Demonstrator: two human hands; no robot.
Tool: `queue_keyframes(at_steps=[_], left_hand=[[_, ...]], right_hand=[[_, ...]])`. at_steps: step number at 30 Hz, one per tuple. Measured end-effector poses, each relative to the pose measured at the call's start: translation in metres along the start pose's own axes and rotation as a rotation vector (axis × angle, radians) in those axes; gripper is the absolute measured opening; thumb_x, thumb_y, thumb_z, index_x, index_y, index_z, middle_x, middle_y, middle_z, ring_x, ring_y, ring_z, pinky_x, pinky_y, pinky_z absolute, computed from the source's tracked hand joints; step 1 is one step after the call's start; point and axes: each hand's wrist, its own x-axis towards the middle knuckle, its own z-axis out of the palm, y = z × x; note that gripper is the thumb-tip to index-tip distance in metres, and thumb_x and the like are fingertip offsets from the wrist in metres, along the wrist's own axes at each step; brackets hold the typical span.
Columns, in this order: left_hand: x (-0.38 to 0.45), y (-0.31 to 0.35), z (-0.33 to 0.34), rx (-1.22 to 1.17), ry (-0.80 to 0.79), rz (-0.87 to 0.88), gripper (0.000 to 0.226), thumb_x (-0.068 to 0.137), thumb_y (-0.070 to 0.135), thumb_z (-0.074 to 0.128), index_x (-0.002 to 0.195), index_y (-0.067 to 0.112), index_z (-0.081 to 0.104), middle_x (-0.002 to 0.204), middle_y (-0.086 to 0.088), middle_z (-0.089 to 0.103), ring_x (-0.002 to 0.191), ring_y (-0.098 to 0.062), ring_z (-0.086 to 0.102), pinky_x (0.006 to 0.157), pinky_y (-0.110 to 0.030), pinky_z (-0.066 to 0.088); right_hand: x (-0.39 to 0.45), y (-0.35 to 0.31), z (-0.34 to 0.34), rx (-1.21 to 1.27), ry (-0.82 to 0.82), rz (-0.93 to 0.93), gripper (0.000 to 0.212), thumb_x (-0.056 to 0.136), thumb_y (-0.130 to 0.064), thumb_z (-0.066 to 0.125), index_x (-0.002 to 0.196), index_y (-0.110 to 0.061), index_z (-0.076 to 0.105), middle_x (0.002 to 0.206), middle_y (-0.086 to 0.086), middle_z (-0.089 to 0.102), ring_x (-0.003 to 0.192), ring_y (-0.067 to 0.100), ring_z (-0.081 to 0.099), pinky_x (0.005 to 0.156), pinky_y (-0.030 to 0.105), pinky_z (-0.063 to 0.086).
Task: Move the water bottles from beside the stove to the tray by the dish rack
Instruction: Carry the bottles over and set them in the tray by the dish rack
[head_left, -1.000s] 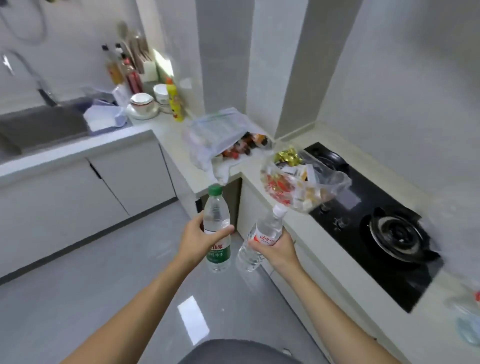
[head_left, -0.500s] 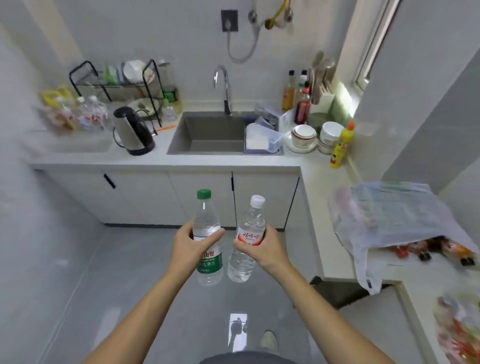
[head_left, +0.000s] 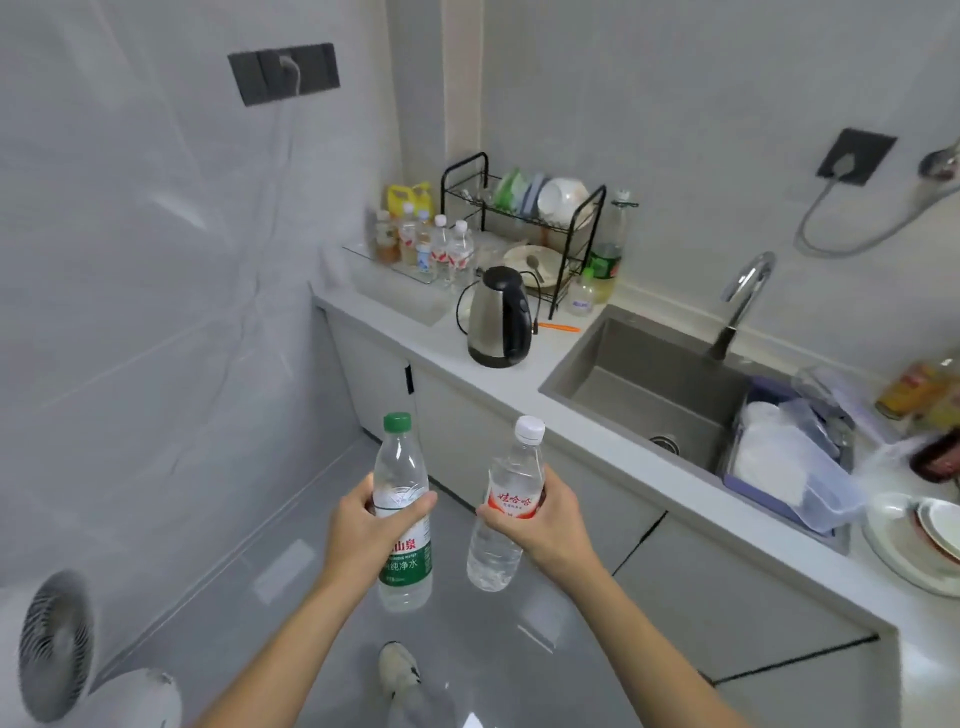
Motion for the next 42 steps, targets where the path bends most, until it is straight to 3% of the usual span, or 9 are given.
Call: queue_keyframes(at_steps=[10, 13, 18, 21, 25, 29, 36, 39, 42], left_hand=[[0.229, 0.057, -0.055, 0.029, 0.040, -0.004, 0.045, 0.060, 0.050, 0.095, 0.094, 0.027, 0.076, 0.085, 0.008, 0.081, 0.080, -0.012, 0.079, 0.080, -0.048, 0.065], [0.285, 0.074, -0.064, 0.040, 0.077, 0.015, 0.038, 0.066, 0.046, 0.096, 0.092, 0.029, 0.075, 0.084, 0.012, 0.080, 0.081, -0.013, 0.078, 0.079, -0.048, 0.066], [0.378, 0.099, -0.074, 0.084, 0.134, 0.017, 0.057, 0.052, 0.070, 0.086, 0.087, 0.027, 0.076, 0.082, 0.011, 0.081, 0.079, -0.010, 0.078, 0.075, -0.044, 0.066], [0.439, 0.116, -0.073, 0.125, 0.148, 0.025, 0.049, 0.059, 0.066, 0.089, 0.086, 0.027, 0.075, 0.082, 0.011, 0.080, 0.081, -0.009, 0.077, 0.072, -0.038, 0.063], [0.522, 0.145, -0.071, 0.145, 0.158, 0.048, 0.040, 0.067, 0.055, 0.093, 0.091, 0.029, 0.075, 0.085, 0.013, 0.080, 0.084, -0.007, 0.077, 0.074, -0.034, 0.061], [0.593, 0.177, -0.063, 0.144, 0.174, 0.061, 0.037, 0.069, 0.051, 0.092, 0.092, 0.029, 0.075, 0.087, 0.012, 0.080, 0.086, -0.007, 0.076, 0.076, -0.034, 0.060], [0.701, 0.209, -0.028, 0.202, 0.079, 0.089, 0.042, 0.068, 0.054, 0.092, 0.097, 0.030, 0.073, 0.092, 0.012, 0.079, 0.089, -0.007, 0.075, 0.073, -0.030, 0.056], [0.745, 0.209, -0.008, 0.257, -0.013, 0.115, 0.052, 0.061, 0.064, 0.089, 0.100, 0.032, 0.073, 0.092, 0.015, 0.080, 0.089, -0.004, 0.075, 0.076, -0.035, 0.062], [0.785, 0.205, 0.013, 0.312, -0.113, 0.151, 0.053, 0.057, 0.065, 0.088, 0.099, 0.035, 0.073, 0.090, 0.016, 0.079, 0.090, -0.004, 0.075, 0.079, -0.038, 0.063]], right_hand=[[0.214, -0.079, 0.087, -0.051, -0.037, -0.045, 0.055, 0.064, -0.042, 0.094, 0.109, -0.029, 0.065, 0.096, -0.009, 0.077, 0.089, 0.008, 0.075, 0.083, 0.037, 0.065], [0.268, -0.101, 0.105, -0.033, -0.030, -0.072, 0.052, 0.069, -0.034, 0.096, 0.110, -0.029, 0.065, 0.096, -0.008, 0.076, 0.089, 0.005, 0.074, 0.079, 0.029, 0.062], [0.368, -0.131, 0.134, -0.003, -0.021, -0.091, 0.050, 0.069, -0.038, 0.096, 0.108, -0.027, 0.066, 0.095, -0.009, 0.078, 0.087, 0.006, 0.075, 0.077, 0.029, 0.062], [0.435, -0.144, 0.151, 0.033, 0.001, -0.090, 0.052, 0.067, -0.041, 0.096, 0.108, -0.024, 0.069, 0.094, -0.008, 0.079, 0.085, 0.008, 0.077, 0.079, 0.034, 0.064], [0.526, -0.161, 0.164, 0.056, 0.012, -0.114, 0.045, 0.072, -0.033, 0.096, 0.106, -0.022, 0.069, 0.090, -0.007, 0.079, 0.080, 0.006, 0.076, 0.071, 0.026, 0.061], [0.602, -0.177, 0.166, 0.030, 0.048, -0.129, 0.055, 0.068, -0.046, 0.095, 0.113, -0.031, 0.066, 0.097, -0.009, 0.079, 0.089, 0.009, 0.076, 0.083, 0.043, 0.064], [0.682, -0.186, 0.162, -0.025, 0.172, -0.118, 0.074, 0.068, -0.042, 0.097, 0.126, -0.036, 0.052, 0.106, -0.020, 0.073, 0.095, -0.002, 0.070, 0.085, 0.037, 0.061], [0.703, -0.174, 0.164, -0.124, 0.231, -0.068, 0.079, 0.066, -0.051, 0.095, 0.127, -0.034, 0.049, 0.104, -0.018, 0.071, 0.093, 0.009, 0.070, 0.083, 0.045, 0.060], [0.714, -0.163, 0.167, -0.211, 0.279, -0.023, 0.078, 0.066, -0.049, 0.095, 0.127, -0.033, 0.048, 0.105, -0.016, 0.069, 0.089, 0.010, 0.065, 0.081, 0.042, 0.058]])
